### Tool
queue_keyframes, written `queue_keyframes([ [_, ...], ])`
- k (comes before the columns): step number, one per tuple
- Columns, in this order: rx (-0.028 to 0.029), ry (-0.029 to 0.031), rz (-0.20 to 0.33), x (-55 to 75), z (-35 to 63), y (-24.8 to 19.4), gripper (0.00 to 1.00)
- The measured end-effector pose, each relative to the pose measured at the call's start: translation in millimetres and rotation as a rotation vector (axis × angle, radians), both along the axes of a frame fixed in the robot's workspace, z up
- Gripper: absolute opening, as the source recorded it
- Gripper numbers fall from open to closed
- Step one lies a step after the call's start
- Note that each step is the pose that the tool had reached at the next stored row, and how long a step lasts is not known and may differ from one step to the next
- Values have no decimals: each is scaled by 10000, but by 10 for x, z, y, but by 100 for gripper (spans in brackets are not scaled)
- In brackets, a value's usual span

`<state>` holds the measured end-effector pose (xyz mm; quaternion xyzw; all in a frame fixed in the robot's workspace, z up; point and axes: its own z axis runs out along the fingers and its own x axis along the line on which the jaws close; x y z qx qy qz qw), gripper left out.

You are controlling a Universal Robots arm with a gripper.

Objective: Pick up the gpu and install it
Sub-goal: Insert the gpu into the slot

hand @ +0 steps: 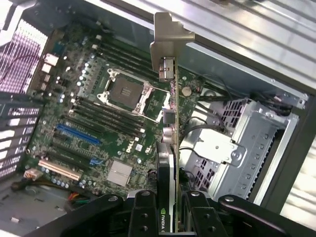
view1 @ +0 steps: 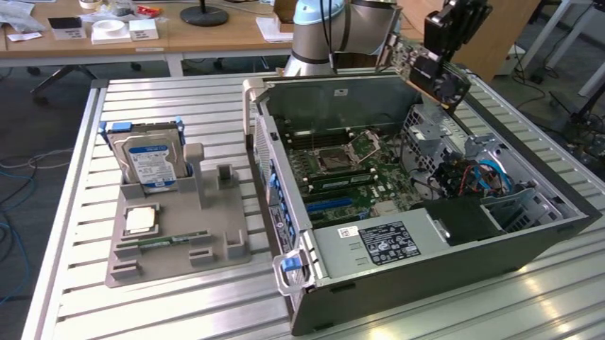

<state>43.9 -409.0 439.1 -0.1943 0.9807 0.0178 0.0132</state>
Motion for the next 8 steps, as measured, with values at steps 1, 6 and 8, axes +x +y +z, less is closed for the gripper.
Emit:
queue_keyframes([
  [1,-1,0,168,0,-1,0,27],
  [6,-4,0,1000,0,-10,0,27],
  [8,-5,0,1292,0,-12,0,27],
])
